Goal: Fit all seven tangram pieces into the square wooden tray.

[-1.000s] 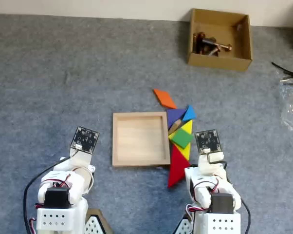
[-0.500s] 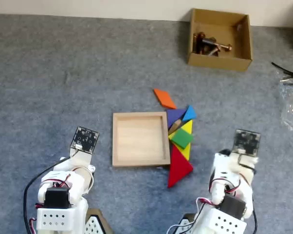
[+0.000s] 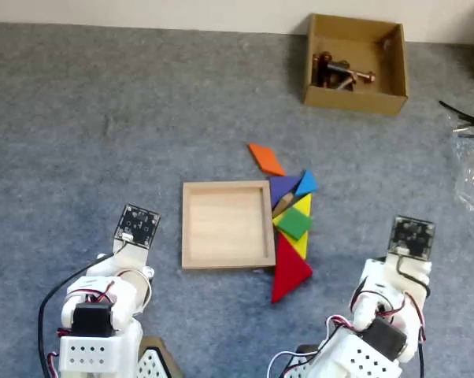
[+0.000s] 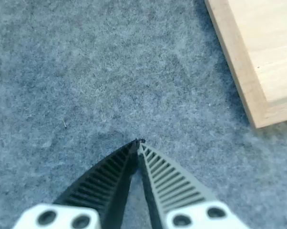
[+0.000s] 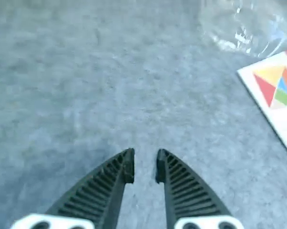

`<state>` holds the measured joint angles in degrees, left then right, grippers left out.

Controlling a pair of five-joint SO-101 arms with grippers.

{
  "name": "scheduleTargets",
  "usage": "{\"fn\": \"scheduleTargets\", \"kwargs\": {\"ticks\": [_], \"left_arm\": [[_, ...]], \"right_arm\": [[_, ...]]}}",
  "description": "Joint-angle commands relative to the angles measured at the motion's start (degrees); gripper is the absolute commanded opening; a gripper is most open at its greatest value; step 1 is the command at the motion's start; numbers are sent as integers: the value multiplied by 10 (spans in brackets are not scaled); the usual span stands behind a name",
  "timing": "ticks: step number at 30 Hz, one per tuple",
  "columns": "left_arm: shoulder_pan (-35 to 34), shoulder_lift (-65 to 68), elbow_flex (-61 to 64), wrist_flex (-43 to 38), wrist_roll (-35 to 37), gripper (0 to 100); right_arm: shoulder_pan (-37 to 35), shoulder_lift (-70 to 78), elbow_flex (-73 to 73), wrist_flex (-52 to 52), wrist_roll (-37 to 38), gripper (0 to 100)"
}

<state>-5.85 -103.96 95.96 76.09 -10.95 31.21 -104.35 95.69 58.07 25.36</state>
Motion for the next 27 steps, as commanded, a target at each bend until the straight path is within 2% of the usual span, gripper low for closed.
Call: {"fn": "scheduleTargets", "kwargs": {"ticks": [1, 8, 14, 27], "left_arm": [[-2, -4, 12, 3, 4, 5], [-2, -4, 12, 3, 4, 5], [-2, -4, 12, 3, 4, 5], [-2, -4, 12, 3, 4, 5]], "right_arm": [[-11, -3, 7, 31, 27, 84], [-13, -2, -135, 142, 70, 84], [-13, 18, -201, 182, 74, 84], [-14, 425, -479, 208, 62, 84]]}}
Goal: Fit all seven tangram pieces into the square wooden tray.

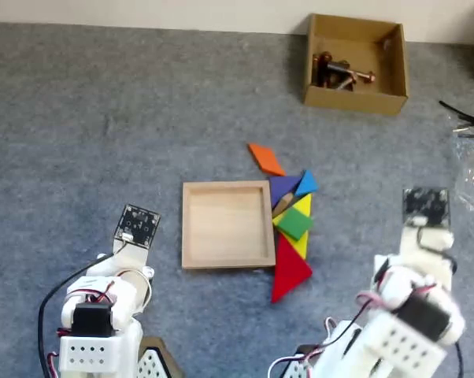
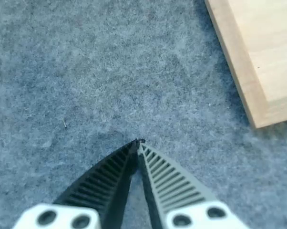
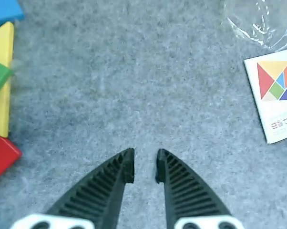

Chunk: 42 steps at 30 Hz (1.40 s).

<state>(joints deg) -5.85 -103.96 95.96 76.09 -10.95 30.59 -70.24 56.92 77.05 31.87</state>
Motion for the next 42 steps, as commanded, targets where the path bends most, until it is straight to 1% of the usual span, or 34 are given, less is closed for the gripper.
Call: {"fn": "scheduleTargets", "kwargs": {"ticks": [1, 4, 6, 8, 12, 16, 18, 21, 25, 28, 32, 35, 37, 42], "left_arm": [[-2, -4, 12, 3, 4, 5], [-2, -4, 12, 3, 4, 5], [-2, -4, 12, 3, 4, 5], [-2, -4, 12, 3, 4, 5], [-2, -4, 12, 3, 4, 5], [-2, -4, 12, 3, 4, 5], [-2, -4, 12, 3, 4, 5], [-2, -4, 12, 3, 4, 5], [-2, -4, 12, 3, 4, 5], [-2, -4, 12, 3, 4, 5], [-2, -4, 12, 3, 4, 5], [-2, -4, 12, 3, 4, 5], [-2, -4, 12, 3, 4, 5], [-2, -4, 12, 3, 4, 5]], "right_arm": [[-16, 111, -114, 31, -4, 84], [-62, 196, -188, 98, -7, 84], [-97, 254, -234, 129, -45, 84], [-134, 308, -281, 144, -76, 84], [-225, 409, -361, 167, -101, 85], [-281, 495, -451, 185, -117, 86], [-303, 537, -488, 193, -117, 109], [-321, 595, -531, 199, -114, 190], [-340, 658, -558, 213, -40, 282], [-356, 684, -561, 218, 10, 310], [-379, 691, -559, 215, 46, 327], [-407, 691, -559, 212, 54, 354], [-427, 691, -555, 194, 63, 363], [-477, 691, -476, 109, 131, 363]]}}
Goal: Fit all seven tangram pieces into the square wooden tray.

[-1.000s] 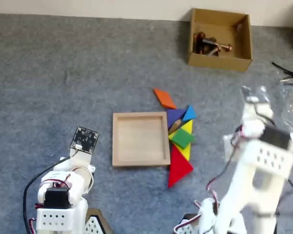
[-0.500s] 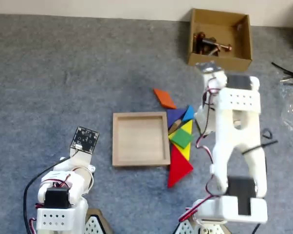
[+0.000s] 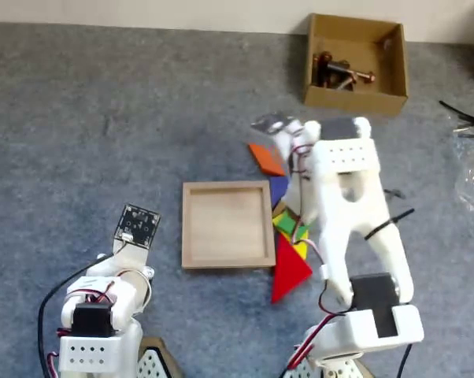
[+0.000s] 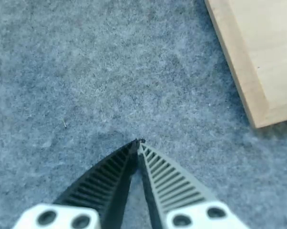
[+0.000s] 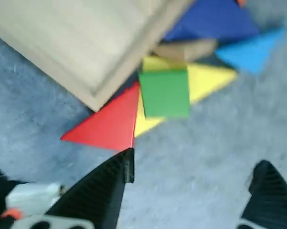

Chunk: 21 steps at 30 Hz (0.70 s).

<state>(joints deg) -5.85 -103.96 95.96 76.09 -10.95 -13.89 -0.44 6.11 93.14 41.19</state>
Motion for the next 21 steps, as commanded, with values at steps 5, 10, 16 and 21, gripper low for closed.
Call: {"fn": "scheduleTargets", "kwargs": {"ticks": [5, 10, 16, 21], "left_arm": [[-2, -4, 12, 3, 4, 5], [-2, -4, 12, 3, 4, 5], [-2, -4, 12, 3, 4, 5], [-2, -4, 12, 3, 4, 5]], "right_arm": [[-43, -7, 111, -172, 91, 364], [-44, -7, 159, -227, 95, 364], [-44, -7, 203, -249, 95, 364], [-43, -7, 239, -265, 95, 364]]}}
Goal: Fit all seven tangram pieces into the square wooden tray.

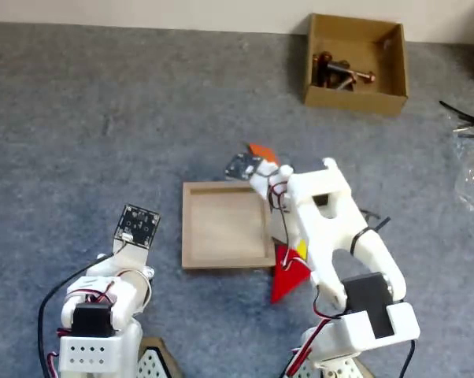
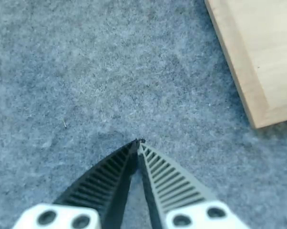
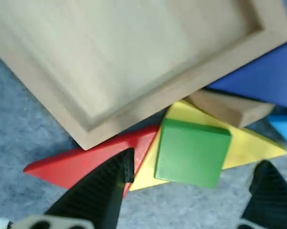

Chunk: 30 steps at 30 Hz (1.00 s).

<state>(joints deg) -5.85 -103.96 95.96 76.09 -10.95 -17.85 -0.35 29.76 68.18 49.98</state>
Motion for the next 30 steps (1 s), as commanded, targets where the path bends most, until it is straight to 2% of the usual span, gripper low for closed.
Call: {"fn": "scheduleTargets", "kwargs": {"ticks": [1, 10, 26, 30], "left_arm": [[-2, -4, 12, 3, 4, 5], [-2, -4, 12, 3, 4, 5], [-2, -4, 12, 3, 4, 5], [-2, -4, 12, 3, 4, 5]], "right_arm": [[-3, -7, 9, -15, 7, 364], [-5, -7, 65, -102, 3, 364], [-5, -8, 65, -101, -23, 359], [-5, -8, 65, -100, -23, 276]]}}
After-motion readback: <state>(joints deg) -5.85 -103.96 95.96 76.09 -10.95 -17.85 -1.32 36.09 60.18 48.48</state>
